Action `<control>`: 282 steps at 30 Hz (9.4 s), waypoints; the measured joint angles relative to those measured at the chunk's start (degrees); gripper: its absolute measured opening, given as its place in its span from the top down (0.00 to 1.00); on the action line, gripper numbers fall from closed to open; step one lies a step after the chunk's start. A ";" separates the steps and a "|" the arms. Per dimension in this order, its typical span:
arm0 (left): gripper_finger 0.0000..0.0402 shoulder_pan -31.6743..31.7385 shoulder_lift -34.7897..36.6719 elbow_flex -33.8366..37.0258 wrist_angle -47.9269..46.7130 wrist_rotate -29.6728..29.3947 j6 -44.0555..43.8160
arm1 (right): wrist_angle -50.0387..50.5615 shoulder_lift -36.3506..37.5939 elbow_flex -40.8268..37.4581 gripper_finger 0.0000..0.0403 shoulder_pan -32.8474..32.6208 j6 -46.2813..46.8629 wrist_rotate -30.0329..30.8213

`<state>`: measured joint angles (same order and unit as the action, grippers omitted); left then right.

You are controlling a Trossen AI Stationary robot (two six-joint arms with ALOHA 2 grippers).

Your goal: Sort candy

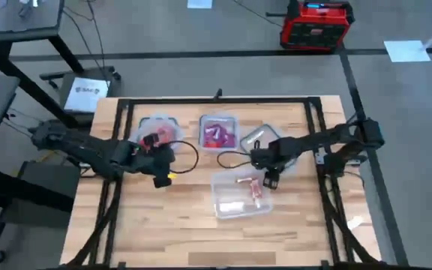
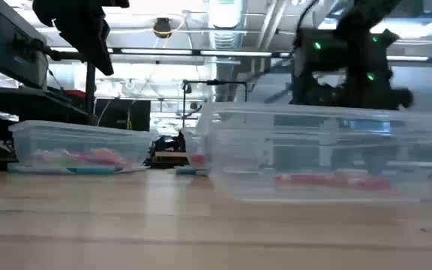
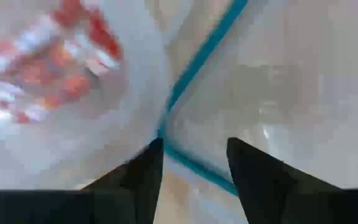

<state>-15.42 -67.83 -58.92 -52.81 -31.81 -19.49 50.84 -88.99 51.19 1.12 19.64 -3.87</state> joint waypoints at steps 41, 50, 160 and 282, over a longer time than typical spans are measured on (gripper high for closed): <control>0.80 -2.08 0.00 0.00 -0.21 0.17 0.18 | 1.79 -2.02 -6.34 0.59 -21.49 1.47 18.60; 0.80 -2.08 0.00 0.00 -0.20 0.17 0.66 | 4.46 -7.60 -6.12 0.59 -24.02 9.13 29.70; 0.99 14.77 -43.11 -25.09 61.30 20.16 52.11 | 23.74 14.82 34.54 1.00 -29.36 6.55 29.39; 0.59 5.59 3.86 3.80 59.14 7.53 27.06 | -106.99 29.22 -15.42 1.00 -37.38 -33.52 48.25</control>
<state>-9.82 -63.98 -55.11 6.34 -24.29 7.56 -56.15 -59.77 35.77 -36.27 -13.87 44.37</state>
